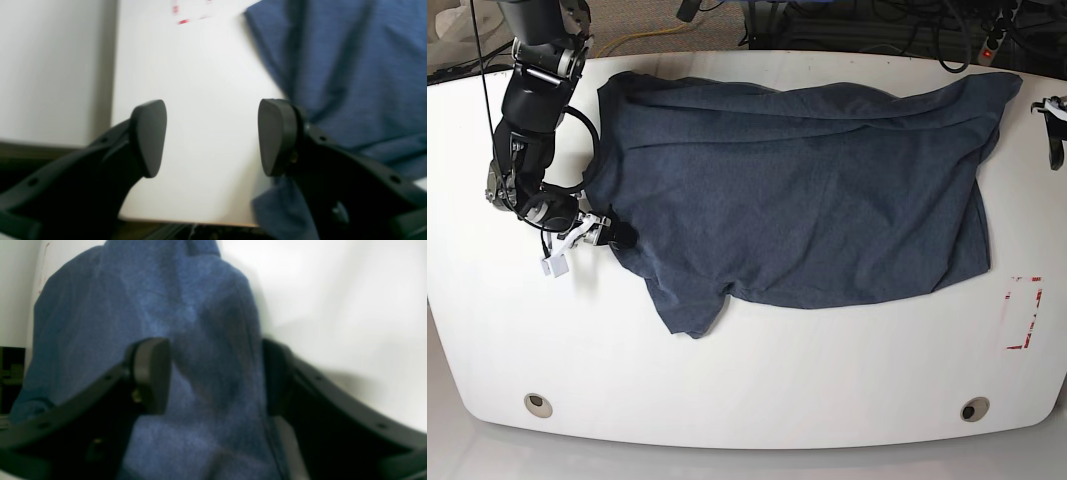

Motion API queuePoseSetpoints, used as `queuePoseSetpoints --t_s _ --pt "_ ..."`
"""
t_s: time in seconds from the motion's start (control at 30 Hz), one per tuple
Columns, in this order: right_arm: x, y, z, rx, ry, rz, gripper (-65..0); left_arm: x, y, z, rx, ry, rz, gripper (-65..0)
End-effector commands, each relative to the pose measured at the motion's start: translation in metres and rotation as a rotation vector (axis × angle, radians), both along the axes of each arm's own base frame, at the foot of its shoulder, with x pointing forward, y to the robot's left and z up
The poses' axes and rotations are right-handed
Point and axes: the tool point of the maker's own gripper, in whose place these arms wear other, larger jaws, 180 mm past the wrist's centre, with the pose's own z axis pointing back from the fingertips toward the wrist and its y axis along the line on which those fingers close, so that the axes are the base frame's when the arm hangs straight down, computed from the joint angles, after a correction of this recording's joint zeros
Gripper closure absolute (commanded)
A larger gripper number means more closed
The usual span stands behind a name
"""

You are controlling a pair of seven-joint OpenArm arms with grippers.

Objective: Fold the T-shirt properly
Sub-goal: 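Release the shirt and regrasp its hem corners with both grippers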

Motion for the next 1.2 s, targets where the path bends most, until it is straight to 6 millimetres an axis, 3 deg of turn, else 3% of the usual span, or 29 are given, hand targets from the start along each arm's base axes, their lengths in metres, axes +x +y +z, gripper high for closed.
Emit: queuePoseSetpoints --t_s 0.0,0.1,0.17,0.23,0.4,0.73,1.0,1.17 --pt "0.006 -0.007 0.007 -0.021 -0.015 0.000 -30.9 0.020 0.001 0.027 0.014 -0.113 -0.018 -40.1" --pt "0.009 -0.009 0.009 -0.021 -0.028 -0.011 -15.5 0.032 0.013 0.036 -0.018 -0.180 0.080 -41.0" --pt "0.011 -0.011 0.011 -0.022 -0.041 -0.020 -5.2 0.046 0.016 0.041 -0.037 -0.224 0.135 -44.9" --pt "0.012 -0.012 0.011 -0.023 -0.045 -0.023 0.0 0.060 0.014 0.037 -0.056 -0.230 0.169 -49.6" --pt "0.012 -0.012 0.012 -0.025 -0.047 -0.022 0.0 0.086 0.017 0.024 -0.110 -0.220 0.280 -52.9" --pt "0.012 -0.010 0.012 -0.021 -0.047 -0.021 0.0 0.143 0.020 -0.049 -0.281 -0.052 0.339 -52.9" --pt "0.013 -0.008 0.012 -0.017 -0.047 -0.019 0.0 0.179 -0.007 -0.081 -0.361 -0.004 0.224 -52.9" --pt "0.013 -0.008 0.012 -0.017 -0.047 -0.019 0.0 0.189 -0.024 -0.109 -0.412 0.068 0.196 -52.9"
